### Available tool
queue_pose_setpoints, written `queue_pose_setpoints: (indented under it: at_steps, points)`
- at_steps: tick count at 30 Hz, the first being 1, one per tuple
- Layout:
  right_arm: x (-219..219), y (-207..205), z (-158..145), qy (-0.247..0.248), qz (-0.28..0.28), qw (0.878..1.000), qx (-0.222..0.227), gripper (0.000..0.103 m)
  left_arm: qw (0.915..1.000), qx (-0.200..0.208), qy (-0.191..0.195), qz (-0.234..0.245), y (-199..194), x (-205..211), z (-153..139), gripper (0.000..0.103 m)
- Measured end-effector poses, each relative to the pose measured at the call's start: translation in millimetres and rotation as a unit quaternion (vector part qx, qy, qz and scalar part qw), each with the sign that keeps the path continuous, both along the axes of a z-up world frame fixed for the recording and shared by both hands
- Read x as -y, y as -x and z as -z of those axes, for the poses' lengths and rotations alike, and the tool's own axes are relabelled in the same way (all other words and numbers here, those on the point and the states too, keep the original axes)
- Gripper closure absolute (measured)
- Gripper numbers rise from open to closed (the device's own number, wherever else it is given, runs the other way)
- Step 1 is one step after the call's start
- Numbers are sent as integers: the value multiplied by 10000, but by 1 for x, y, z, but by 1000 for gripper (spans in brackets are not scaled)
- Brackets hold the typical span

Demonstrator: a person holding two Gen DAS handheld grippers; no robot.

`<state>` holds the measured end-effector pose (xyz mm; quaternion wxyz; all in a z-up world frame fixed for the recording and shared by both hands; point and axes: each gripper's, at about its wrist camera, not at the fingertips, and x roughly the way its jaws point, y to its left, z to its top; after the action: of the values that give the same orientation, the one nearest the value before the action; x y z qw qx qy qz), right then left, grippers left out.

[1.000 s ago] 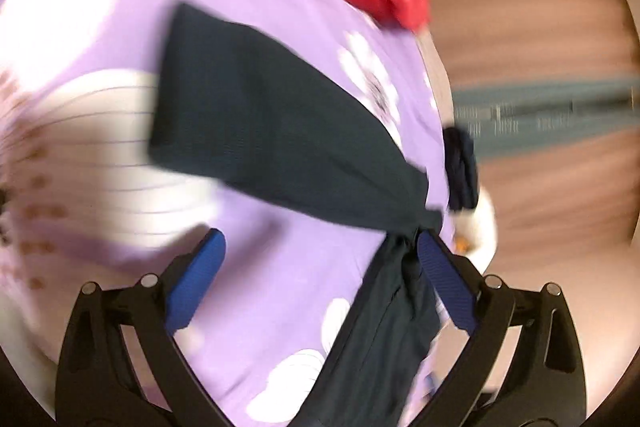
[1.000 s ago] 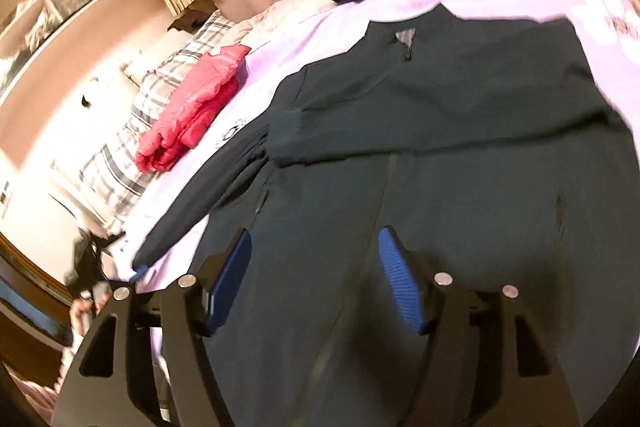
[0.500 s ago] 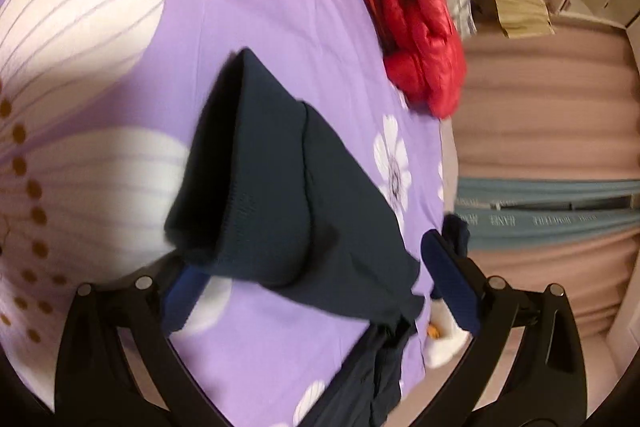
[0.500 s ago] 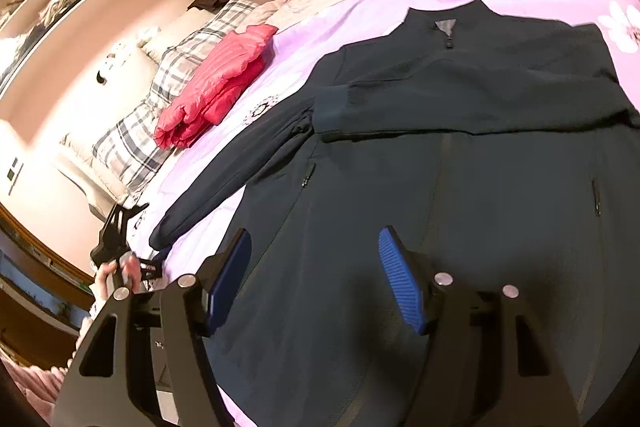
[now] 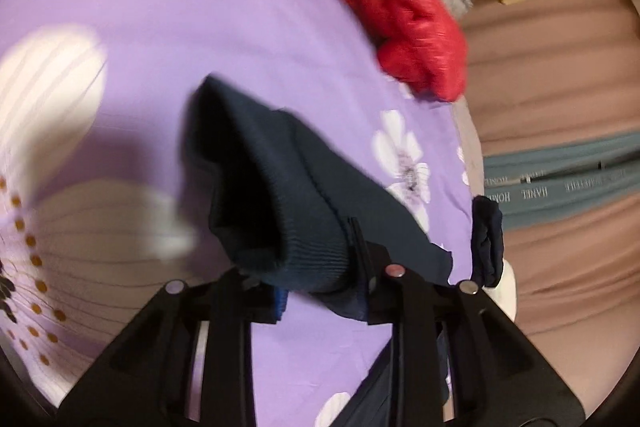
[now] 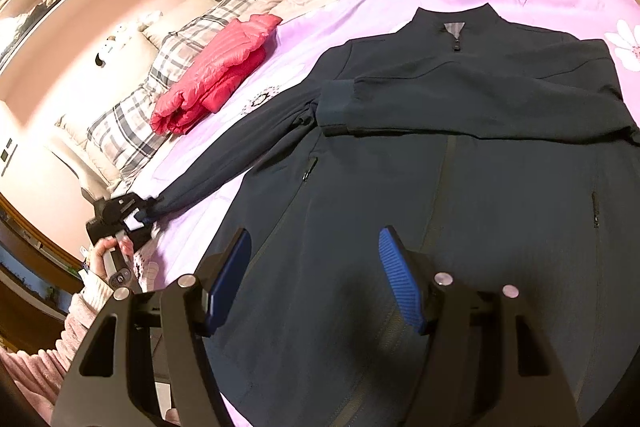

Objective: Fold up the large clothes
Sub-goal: 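Grasp the other sleeve cuff with the left tool and lift it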

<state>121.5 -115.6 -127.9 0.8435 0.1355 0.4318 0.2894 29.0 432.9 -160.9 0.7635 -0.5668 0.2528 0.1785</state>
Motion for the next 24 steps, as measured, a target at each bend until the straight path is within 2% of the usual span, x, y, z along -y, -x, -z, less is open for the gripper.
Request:
queue_pose_setpoints:
  at_steps: [6, 12, 16, 19, 22, 24]
  points:
    - [-2, -2, -2, -52, -48, 10000, 36, 36, 9924, 203, -1127, 446, -28, 22, -80, 78]
    - [1, -3, 0, -110, -35, 9999, 21, 36, 9730, 446, -2042, 982, -71, 68, -149, 78]
    - [12, -3, -2, -147, 67, 9998, 74, 36, 9531, 590, -2592, 1445, -107, 117, -186, 79]
    - [22, -3, -2, -188, 170, 9996, 110, 36, 9390, 649, -2838, 1832, -128, 157, -200, 80]
    - [34, -3, 1, -283, 272, 9992, 96, 36, 9194, 628, -3160, 2257, -152, 208, -207, 80]
    - [40, -4, 2, -339, 330, 9988, 86, 36, 9029, 583, -3444, 2504, -168, 244, -206, 80]
